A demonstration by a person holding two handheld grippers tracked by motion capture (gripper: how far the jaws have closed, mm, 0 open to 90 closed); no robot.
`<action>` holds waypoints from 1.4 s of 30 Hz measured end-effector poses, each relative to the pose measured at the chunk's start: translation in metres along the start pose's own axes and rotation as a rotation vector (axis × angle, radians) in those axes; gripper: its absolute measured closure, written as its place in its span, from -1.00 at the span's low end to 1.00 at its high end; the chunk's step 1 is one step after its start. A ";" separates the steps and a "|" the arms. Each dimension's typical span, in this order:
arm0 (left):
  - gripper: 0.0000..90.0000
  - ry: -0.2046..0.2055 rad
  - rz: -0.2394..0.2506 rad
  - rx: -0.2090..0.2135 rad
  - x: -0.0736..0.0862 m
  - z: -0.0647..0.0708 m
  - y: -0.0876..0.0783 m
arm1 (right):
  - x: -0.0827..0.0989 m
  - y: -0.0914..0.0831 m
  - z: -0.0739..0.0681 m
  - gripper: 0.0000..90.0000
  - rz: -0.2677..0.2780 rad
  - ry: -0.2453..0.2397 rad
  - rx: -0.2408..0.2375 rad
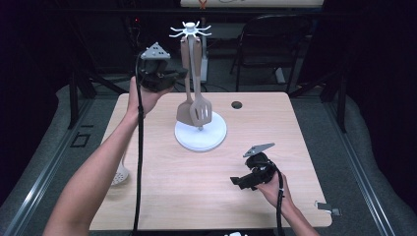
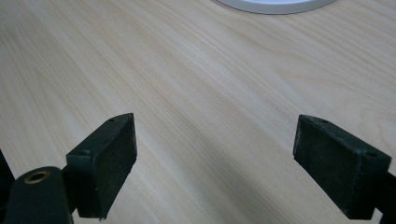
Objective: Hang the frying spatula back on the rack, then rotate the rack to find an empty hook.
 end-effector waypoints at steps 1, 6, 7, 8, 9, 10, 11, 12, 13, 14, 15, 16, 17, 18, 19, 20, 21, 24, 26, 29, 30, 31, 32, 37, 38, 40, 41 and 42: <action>1.00 -0.007 0.014 -0.011 -0.006 -0.005 -0.004 | 0.000 0.000 -0.001 -0.71 0.001 -0.003 -0.006; 1.00 -0.011 0.030 -0.034 -0.019 -0.010 -0.010 | 0.001 -0.001 -0.001 -0.71 -0.005 -0.012 -0.002; 1.00 -0.004 0.032 -0.041 -0.022 -0.011 -0.011 | 0.001 -0.002 -0.002 -0.71 -0.005 -0.004 -0.009; 1.00 0.000 0.032 -0.048 -0.025 -0.012 -0.012 | 0.002 -0.003 -0.001 -0.71 -0.013 -0.010 -0.002; 1.00 -0.003 0.033 -0.059 -0.030 -0.014 -0.015 | 0.001 -0.003 0.000 -0.71 -0.008 -0.006 0.001; 1.00 -0.003 0.033 -0.059 -0.030 -0.014 -0.015 | 0.001 -0.003 0.000 -0.71 -0.008 -0.006 0.001; 1.00 0.002 0.032 -0.067 -0.032 -0.016 -0.016 | 0.001 -0.002 0.000 -0.71 -0.006 -0.005 0.002; 1.00 -0.001 0.031 -0.080 -0.036 -0.019 -0.017 | 0.000 -0.002 -0.001 -0.71 -0.003 -0.005 -0.008; 1.00 -0.001 0.031 -0.080 -0.036 -0.019 -0.017 | 0.000 -0.002 -0.001 -0.71 -0.003 -0.005 -0.008; 1.00 0.000 0.030 -0.093 -0.038 -0.022 -0.017 | 0.000 -0.001 -0.003 -0.71 0.003 0.003 -0.013; 1.00 0.000 0.032 -0.103 -0.040 -0.024 -0.017 | 0.000 -0.001 -0.002 -0.71 -0.007 -0.007 -0.006; 1.00 -0.003 0.037 -0.110 -0.043 -0.027 -0.017 | 0.000 -0.001 -0.002 -0.71 -0.007 -0.009 -0.011; 1.00 -0.003 0.037 -0.116 -0.045 -0.029 -0.017 | 0.000 0.000 -0.002 -0.71 -0.001 -0.003 -0.009; 1.00 -0.002 0.037 -0.124 -0.048 -0.031 -0.017 | 0.001 0.000 -0.002 -0.71 -0.003 -0.004 -0.012; 1.00 -0.004 0.046 -0.130 -0.050 -0.033 -0.016 | 0.001 0.000 -0.002 -0.71 -0.010 -0.007 -0.013; 1.00 0.001 0.047 -0.137 -0.053 -0.034 -0.016 | 0.001 0.000 -0.002 -0.71 -0.011 -0.010 -0.014; 1.00 0.005 0.047 -0.145 -0.055 -0.035 -0.014 | 0.001 0.000 -0.003 -0.71 -0.015 -0.016 -0.016; 1.00 0.007 0.038 -0.166 -0.058 -0.040 -0.010 | 0.001 0.001 -0.003 -0.71 -0.014 -0.013 -0.018; 1.00 0.007 0.032 -0.180 -0.058 -0.043 -0.007 | 0.002 0.002 -0.003 -0.71 -0.016 -0.008 -0.021; 1.00 -0.005 0.029 -0.197 -0.058 -0.047 -0.004 | 0.003 0.001 -0.001 -0.71 -0.015 -0.002 -0.017; 1.00 -0.010 0.031 -0.200 -0.057 -0.048 -0.003 | 0.003 0.001 -0.001 -0.71 -0.015 -0.002 -0.017; 1.00 -0.012 0.030 -0.205 -0.057 -0.049 -0.002 | 0.003 0.001 -0.001 -0.71 -0.017 -0.003 -0.015; 1.00 -0.014 0.030 -0.211 -0.057 -0.051 -0.001 | 0.003 0.001 -0.001 -0.71 -0.020 -0.003 -0.018; 1.00 -0.025 0.034 -0.227 -0.058 -0.055 0.000 | 0.004 0.002 0.000 -0.70 -0.028 -0.013 -0.007; 1.00 -0.030 0.036 -0.230 -0.058 -0.056 0.000 | 0.004 0.002 -0.001 -0.70 -0.028 -0.013 -0.007; 1.00 -0.030 0.027 -0.233 -0.057 -0.059 0.002 | 0.004 0.003 -0.001 -0.70 -0.026 -0.011 -0.006; 1.00 -0.027 0.010 -0.235 -0.055 -0.060 0.003 | 0.004 0.002 -0.002 -0.70 -0.029 -0.013 -0.018; 1.00 -0.027 0.010 -0.235 -0.055 -0.060 0.003 | 0.004 0.002 -0.002 -0.70 -0.029 -0.013 -0.018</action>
Point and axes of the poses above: each handheld gripper's, and its own axes: y roughly forward along the jaws, x roughly out of its underside, z roughly to its right, the point moved 8 cm from there along y, roughly forward along the jaws, and after that the axes turned 6 degrees about z, right-handed, at the moved point
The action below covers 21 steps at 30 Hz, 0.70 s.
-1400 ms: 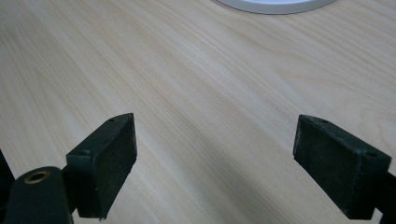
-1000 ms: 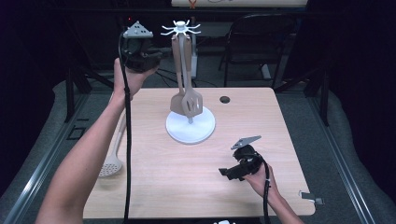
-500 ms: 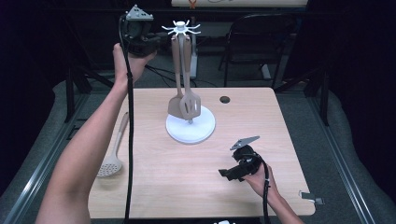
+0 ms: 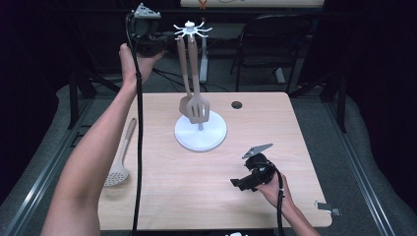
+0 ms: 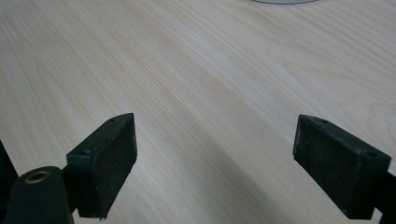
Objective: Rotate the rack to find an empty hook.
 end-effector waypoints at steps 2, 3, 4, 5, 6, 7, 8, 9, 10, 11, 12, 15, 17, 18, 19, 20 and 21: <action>1.00 0.002 -0.001 0.006 0.001 0.001 -0.002 | 0.000 -0.001 0.000 -0.70 -0.003 -0.007 0.005; 1.00 0.007 0.003 0.011 0.003 0.002 -0.004 | 0.001 0.000 0.000 -0.70 0.000 -0.003 0.006; 1.00 0.007 0.003 0.011 0.003 0.002 -0.004 | 0.001 0.000 0.000 -0.70 0.000 -0.003 0.006; 1.00 0.001 0.008 0.012 0.004 0.003 -0.005 | 0.001 0.000 0.001 -0.70 -0.007 -0.007 0.003; 1.00 -0.001 0.011 0.020 0.008 0.003 -0.009 | 0.001 0.000 0.001 -0.70 -0.007 -0.006 0.005; 1.00 -0.001 0.011 0.020 0.008 0.003 -0.009 | 0.001 0.000 0.001 -0.70 -0.007 -0.006 0.005; 1.00 -0.005 0.016 0.029 0.012 0.003 -0.013 | 0.001 0.001 0.000 -0.70 -0.004 -0.004 -0.002; 1.00 -0.005 0.016 0.029 0.012 0.003 -0.013 | 0.001 0.001 0.000 -0.70 -0.004 -0.004 -0.002; 1.00 -0.007 0.018 0.034 0.013 0.004 -0.015 | 0.001 0.001 0.000 -0.70 -0.007 -0.008 0.002; 1.00 -0.007 0.023 0.044 0.015 0.005 -0.019 | 0.001 0.001 0.000 -0.70 -0.008 -0.008 0.004; 1.00 -0.007 0.023 0.044 0.015 0.005 -0.019 | 0.001 0.001 0.000 -0.70 -0.008 -0.008 0.004; 1.00 -0.003 0.033 0.059 0.016 0.008 -0.025 | 0.001 0.001 0.000 -0.70 -0.010 -0.008 0.003; 1.00 0.002 0.039 0.073 0.014 0.012 -0.029 | 0.001 0.001 0.000 -0.70 -0.011 -0.008 0.003; 1.00 0.007 0.040 0.077 0.014 0.014 -0.030 | 0.001 0.001 0.000 -0.70 -0.011 -0.008 0.003; 1.00 0.016 0.040 0.083 0.013 0.016 -0.032 | 0.001 0.001 -0.001 -0.70 -0.012 -0.009 0.003; 1.00 0.018 0.044 0.090 0.011 0.019 -0.033 | 0.001 0.001 -0.001 -0.70 -0.013 -0.009 0.003; 1.00 0.024 0.045 0.097 0.010 0.021 -0.034 | 0.001 0.002 -0.001 -0.70 -0.012 -0.008 0.005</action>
Point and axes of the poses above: each handheld gripper's, and its own axes: y roughly forward along the jaws, x roughly out of its underside, z roughly to its right, the point moved 8 cm from there along y, roughly forward along the jaws, and after that the axes turned 6 degrees about z, right-handed, at the moved point
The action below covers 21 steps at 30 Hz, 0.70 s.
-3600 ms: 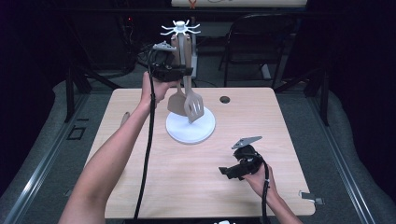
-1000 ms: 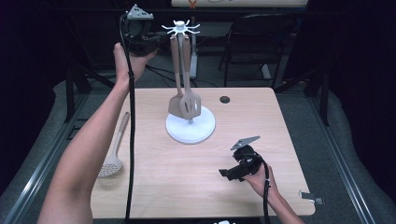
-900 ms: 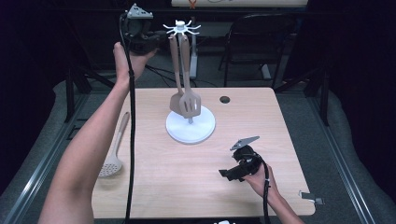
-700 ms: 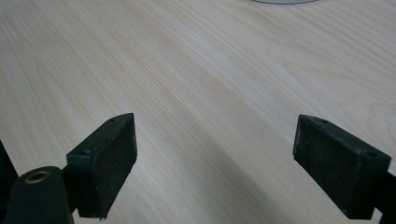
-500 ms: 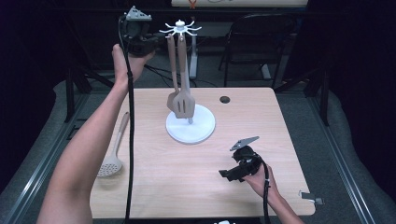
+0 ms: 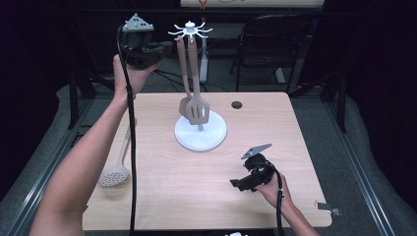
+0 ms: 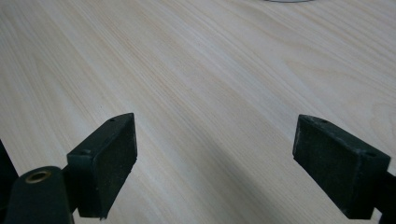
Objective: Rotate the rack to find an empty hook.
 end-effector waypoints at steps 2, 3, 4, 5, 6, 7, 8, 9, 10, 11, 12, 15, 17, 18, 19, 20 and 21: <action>1.00 0.016 0.008 0.015 -0.006 0.007 -0.001 | 0.000 0.001 -0.001 -0.70 0.001 0.003 -0.007; 1.00 0.016 0.008 0.015 -0.006 0.007 -0.001 | 0.000 0.001 -0.001 -0.70 0.001 0.003 -0.007; 1.00 0.024 0.010 0.018 -0.008 0.009 -0.001 | 0.000 0.001 -0.001 -0.70 0.002 0.003 -0.007; 1.00 0.030 0.008 0.020 -0.009 0.011 0.000 | 0.000 0.000 -0.001 -0.70 0.002 0.003 -0.007; 1.00 0.031 0.009 0.019 -0.010 0.011 0.001 | 0.000 0.000 -0.001 -0.70 0.004 0.004 -0.007; 1.00 0.034 0.005 0.016 -0.011 0.011 0.003 | 0.000 0.000 -0.001 -0.70 0.006 0.004 -0.004; 1.00 0.028 0.002 0.010 -0.012 0.010 0.006 | -0.001 0.001 -0.001 -0.70 0.018 0.013 -0.001; 1.00 0.028 0.002 0.010 -0.012 0.010 0.006 | 0.000 0.000 0.000 -0.70 0.009 0.003 -0.001; 1.00 0.027 0.002 0.003 -0.012 0.009 0.007 | 0.000 0.000 0.000 -0.70 0.009 0.003 -0.001; 1.00 0.022 0.004 0.001 -0.012 0.007 0.008 | 0.000 -0.001 0.000 -0.70 0.009 0.002 0.003; 1.00 0.014 0.006 0.000 -0.012 0.006 0.009 | 0.000 -0.002 0.000 -0.69 0.008 0.004 0.003; 1.00 -0.001 0.008 0.001 -0.012 0.001 0.010 | 0.000 -0.002 0.000 -0.69 0.010 0.005 -0.003; 1.00 -0.005 0.009 -0.006 -0.012 -0.001 0.010 | 0.001 -0.002 0.001 -0.69 0.004 0.000 0.002; 1.00 -0.005 0.008 -0.010 -0.012 -0.002 0.011 | 0.001 -0.002 0.001 -0.69 0.007 0.004 -0.002; 1.00 -0.003 0.003 -0.013 -0.011 -0.002 0.011 | 0.000 -0.001 0.001 -0.69 0.005 0.000 0.007; 1.00 -0.002 -0.002 -0.021 -0.011 -0.004 0.012 | 0.000 -0.001 0.001 -0.69 0.005 0.000 0.007; 1.00 -0.002 -0.002 -0.021 -0.011 -0.004 0.012 | 0.000 -0.001 0.001 -0.69 0.005 0.000 0.007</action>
Point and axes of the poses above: each handheld gripper's, and its own axes: y roughly forward along the jaws, x roughly out of its underside, z roughly to its right, the point moved 8 cm from there along y, roughly forward along the jaws, and after that the axes turned 6 degrees about z, right-handed, at the moved point
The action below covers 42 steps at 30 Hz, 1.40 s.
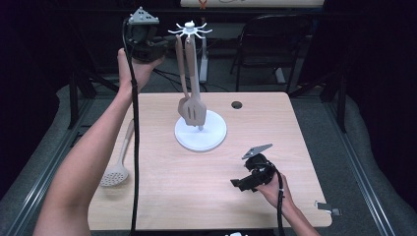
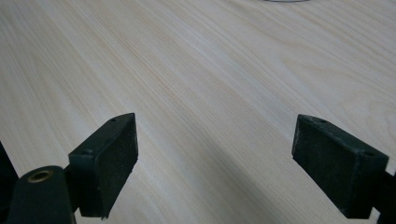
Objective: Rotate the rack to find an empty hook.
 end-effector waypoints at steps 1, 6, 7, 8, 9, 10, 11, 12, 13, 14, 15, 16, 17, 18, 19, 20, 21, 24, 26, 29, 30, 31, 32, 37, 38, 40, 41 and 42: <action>1.00 -0.004 0.002 -0.003 0.000 -0.001 0.001 | 0.000 0.000 0.000 -0.68 -0.001 -0.001 0.000; 1.00 -0.023 -0.004 -0.020 0.001 -0.008 0.004 | 0.000 0.000 0.000 -0.68 0.000 0.003 -0.001; 1.00 -0.028 -0.004 -0.021 0.001 -0.009 0.004 | 0.000 0.000 0.000 -0.68 -0.001 0.001 0.001; 1.00 -0.032 -0.006 -0.023 0.002 -0.010 0.005 | 0.000 0.000 0.000 -0.68 -0.004 -0.002 0.001; 1.00 -0.035 -0.006 -0.025 0.002 -0.011 0.005 | 0.000 -0.001 0.000 -0.68 -0.004 -0.003 0.000; 1.00 -0.036 -0.009 -0.025 0.002 -0.012 0.006 | 0.000 -0.001 0.000 -0.68 -0.004 -0.003 0.000; 1.00 -0.038 -0.010 -0.028 0.003 -0.012 0.007 | 0.000 -0.001 0.001 -0.68 -0.004 -0.004 0.000; 1.00 -0.043 -0.010 -0.031 0.003 -0.014 0.008 | 0.000 -0.001 0.000 -0.68 0.001 0.001 0.000; 1.00 -0.043 -0.010 -0.031 0.003 -0.014 0.008 | 0.000 -0.001 0.000 -0.68 0.001 0.001 0.000; 1.00 -0.044 -0.011 -0.034 0.004 -0.014 0.009 | 0.000 -0.001 0.000 -0.68 0.001 0.001 0.001; 1.00 -0.044 -0.014 -0.036 0.004 -0.015 0.009 | 0.000 -0.001 0.001 -0.67 -0.006 -0.006 0.002; 1.00 -0.048 -0.014 -0.039 0.004 -0.016 0.011 | 0.000 -0.001 0.001 -0.67 -0.006 -0.006 0.002; 1.00 -0.048 -0.014 -0.039 0.004 -0.016 0.011 | 0.000 -0.001 0.001 -0.67 -0.006 -0.006 0.002; 1.00 -0.048 -0.015 -0.042 0.004 -0.017 0.012 | 0.000 -0.001 0.001 -0.67 -0.006 -0.006 0.002; 1.00 -0.046 -0.017 -0.046 0.004 -0.018 0.012 | 0.000 -0.001 0.002 -0.67 -0.004 -0.006 0.003; 1.00 -0.047 -0.020 -0.046 0.004 -0.018 0.013 | 0.000 -0.001 0.002 -0.67 -0.004 -0.007 0.005; 1.00 -0.049 -0.019 -0.049 0.004 -0.019 0.013 | 0.000 -0.001 0.002 -0.67 -0.002 -0.007 0.004; 1.00 -0.053 -0.022 -0.053 0.004 -0.021 0.014 | 0.000 -0.001 0.001 -0.67 -0.005 -0.006 0.003; 1.00 -0.048 -0.026 -0.053 0.005 -0.021 0.013 | 0.000 -0.002 0.001 -0.67 -0.004 -0.007 0.003; 1.00 -0.043 -0.025 -0.048 0.007 -0.019 0.009 | 0.000 -0.002 0.002 -0.67 -0.001 -0.006 0.008; 1.00 -0.039 -0.023 -0.039 0.009 -0.016 0.006 | 0.000 -0.002 0.002 -0.67 -0.001 -0.006 0.009; 1.00 -0.034 -0.022 -0.034 0.010 -0.015 0.005 | 0.000 -0.002 0.002 -0.67 -0.002 -0.008 0.006; 1.00 -0.034 -0.022 -0.034 0.010 -0.015 0.005 | 0.000 -0.002 0.001 -0.67 -0.002 -0.008 0.005; 1.00 -0.013 -0.009 0.003 0.010 -0.003 -0.005 | 0.000 -0.001 0.001 -0.67 -0.002 -0.008 0.008; 1.00 -0.010 -0.008 0.009 0.009 -0.001 -0.006 | 0.000 -0.001 0.001 -0.67 -0.001 -0.008 0.007; 1.00 -0.002 0.002 0.018 0.006 0.003 -0.007 | 0.000 -0.001 0.000 -0.67 -0.005 -0.011 0.006; 1.00 0.004 0.001 0.019 0.005 0.004 -0.008 | -0.001 0.001 -0.001 -0.67 0.009 0.001 0.006; 1.00 0.004 0.001 0.019 0.005 0.004 -0.008 | -0.001 0.000 0.000 -0.67 -0.005 -0.010 0.009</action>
Point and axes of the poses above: each handheld gripper's, and its own axes: y roughly forward along the jaws, x roughly out of its underside, z roughly to its right, the point moved 8 cm from there along y, roughly forward along the jaws, and after that the axes turned 6 degrees about z, right-handed, at the moved point
